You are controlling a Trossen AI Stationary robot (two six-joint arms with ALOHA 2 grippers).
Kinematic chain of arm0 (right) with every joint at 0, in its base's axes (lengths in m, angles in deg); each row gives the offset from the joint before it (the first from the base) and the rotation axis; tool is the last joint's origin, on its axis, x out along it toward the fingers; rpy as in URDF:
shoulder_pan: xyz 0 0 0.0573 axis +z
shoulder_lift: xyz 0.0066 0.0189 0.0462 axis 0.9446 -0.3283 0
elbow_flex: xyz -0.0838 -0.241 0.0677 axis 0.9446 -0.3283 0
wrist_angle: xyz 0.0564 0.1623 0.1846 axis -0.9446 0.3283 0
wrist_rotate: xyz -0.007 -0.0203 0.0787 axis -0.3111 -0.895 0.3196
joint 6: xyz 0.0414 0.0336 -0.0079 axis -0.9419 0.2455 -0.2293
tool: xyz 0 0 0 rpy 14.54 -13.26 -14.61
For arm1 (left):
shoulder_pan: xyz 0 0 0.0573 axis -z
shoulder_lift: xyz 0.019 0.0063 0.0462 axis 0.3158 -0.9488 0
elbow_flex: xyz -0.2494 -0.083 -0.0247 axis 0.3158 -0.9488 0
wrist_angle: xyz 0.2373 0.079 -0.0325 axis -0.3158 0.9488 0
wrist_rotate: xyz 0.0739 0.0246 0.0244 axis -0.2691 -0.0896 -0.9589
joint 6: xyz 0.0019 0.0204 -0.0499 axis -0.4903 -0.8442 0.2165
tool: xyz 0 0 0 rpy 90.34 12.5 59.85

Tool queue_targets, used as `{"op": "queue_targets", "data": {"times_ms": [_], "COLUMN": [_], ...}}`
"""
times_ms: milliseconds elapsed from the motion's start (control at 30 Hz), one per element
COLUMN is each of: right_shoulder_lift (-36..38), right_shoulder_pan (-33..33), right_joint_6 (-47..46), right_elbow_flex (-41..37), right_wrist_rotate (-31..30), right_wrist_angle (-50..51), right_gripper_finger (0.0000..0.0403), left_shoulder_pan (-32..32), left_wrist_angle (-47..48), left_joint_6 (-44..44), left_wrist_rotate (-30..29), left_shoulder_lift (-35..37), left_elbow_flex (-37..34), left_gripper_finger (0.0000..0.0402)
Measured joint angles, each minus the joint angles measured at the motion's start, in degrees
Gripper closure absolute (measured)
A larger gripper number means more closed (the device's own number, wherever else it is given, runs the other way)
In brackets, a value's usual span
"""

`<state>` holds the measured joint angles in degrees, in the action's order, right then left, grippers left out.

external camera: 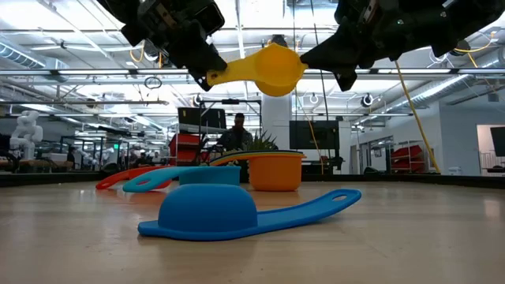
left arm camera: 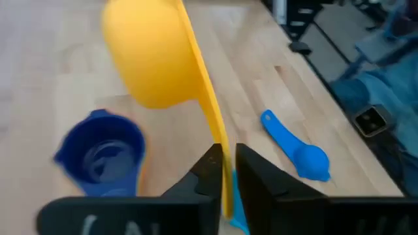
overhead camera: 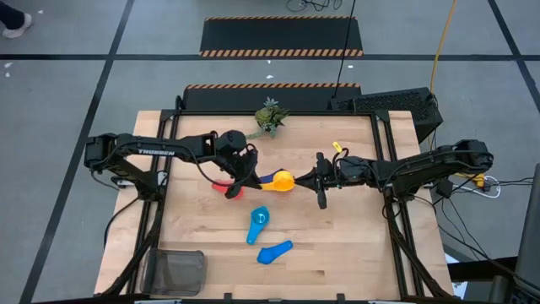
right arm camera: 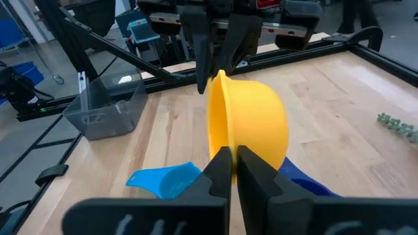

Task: Nest measuring cups in basket
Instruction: Stack the yellow measuring cup on top of the dark blue measuring cup

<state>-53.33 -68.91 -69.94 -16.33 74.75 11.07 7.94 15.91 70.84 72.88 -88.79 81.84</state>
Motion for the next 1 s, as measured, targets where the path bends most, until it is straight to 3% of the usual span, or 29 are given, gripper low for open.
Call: {"op": "queue_targets", "data": {"times_ms": [233,533,767,1000], "right_shoulder_lift": [0.0,0.0,0.0,0.0], "right_shoulder_pan": [-0.1,-0.3,-1.8,-4.0], "right_joint_6": [-1.4,-2.8,-3.9,-6.3], "right_elbow_flex": [0.0,0.0,0.0,0.0], "right_wrist_rotate": [-0.2,-0.4,0.4,4.8], "right_wrist_angle": [0.1,0.3,0.8,1.1], "right_gripper_finger": [0.0403,0.0403,0.0403,0.0403], "left_shoulder_pan": [1.6,2.1,6.9,13.8], "left_wrist_angle": [-1.7,0.6,0.5,-1.1], "left_joint_6": [0.2,-2.1,-7.3,-15.9], "left_wrist_rotate": [-7.3,-23.0,-34.6,-51.1], "left_shoulder_lift": [-0.1,2.5,6.1,9.1], "left_elbow_flex": [-0.1,-0.1,-0.2,-0.2], "left_gripper_finger": [0.0274,0.0201,0.0188,0.0188]}}
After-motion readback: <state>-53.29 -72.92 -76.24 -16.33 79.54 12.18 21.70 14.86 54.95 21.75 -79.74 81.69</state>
